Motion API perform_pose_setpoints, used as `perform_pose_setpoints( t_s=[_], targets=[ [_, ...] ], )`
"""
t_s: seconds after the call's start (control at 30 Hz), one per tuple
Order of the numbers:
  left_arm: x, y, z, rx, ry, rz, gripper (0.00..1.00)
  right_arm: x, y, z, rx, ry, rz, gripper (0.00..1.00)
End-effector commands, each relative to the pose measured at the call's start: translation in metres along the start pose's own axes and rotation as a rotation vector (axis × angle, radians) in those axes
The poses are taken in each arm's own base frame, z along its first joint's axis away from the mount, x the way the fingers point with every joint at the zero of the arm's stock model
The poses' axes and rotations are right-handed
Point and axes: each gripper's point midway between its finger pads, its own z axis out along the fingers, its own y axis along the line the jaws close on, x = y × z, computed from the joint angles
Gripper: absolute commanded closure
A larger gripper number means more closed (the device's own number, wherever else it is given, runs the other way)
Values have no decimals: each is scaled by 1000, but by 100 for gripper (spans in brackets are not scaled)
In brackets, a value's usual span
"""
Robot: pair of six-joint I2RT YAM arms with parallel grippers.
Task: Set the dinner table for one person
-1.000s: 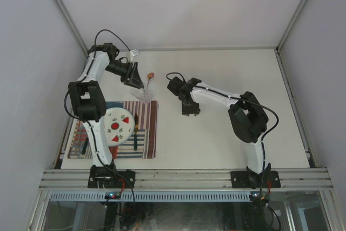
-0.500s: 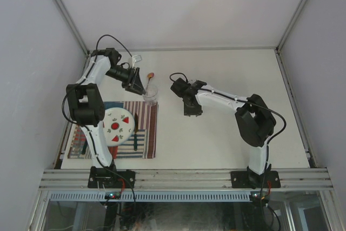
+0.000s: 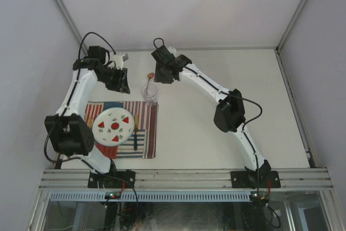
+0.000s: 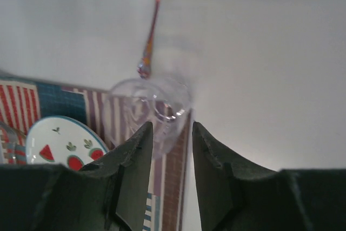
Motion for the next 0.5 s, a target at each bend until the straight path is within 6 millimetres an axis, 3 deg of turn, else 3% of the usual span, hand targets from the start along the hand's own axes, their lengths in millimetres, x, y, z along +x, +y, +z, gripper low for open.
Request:
perform_pose_setpoints(
  t_s=[0.0,0.13,0.3,0.47],
  targets=[
    [-2,24,-53,-272,-170,22,60,8,25,14,-55,67,29,64],
    [25,37,-71,-294,-188,-43,59,26,19,25,-33,102,44,63],
    [58,44,-74,-287,-167,-93,60,49,4,33,22,138,26,63],
    [71,45,-76,-291,-165,-102,60,55,6,41,15,149,32,64]
  ],
)
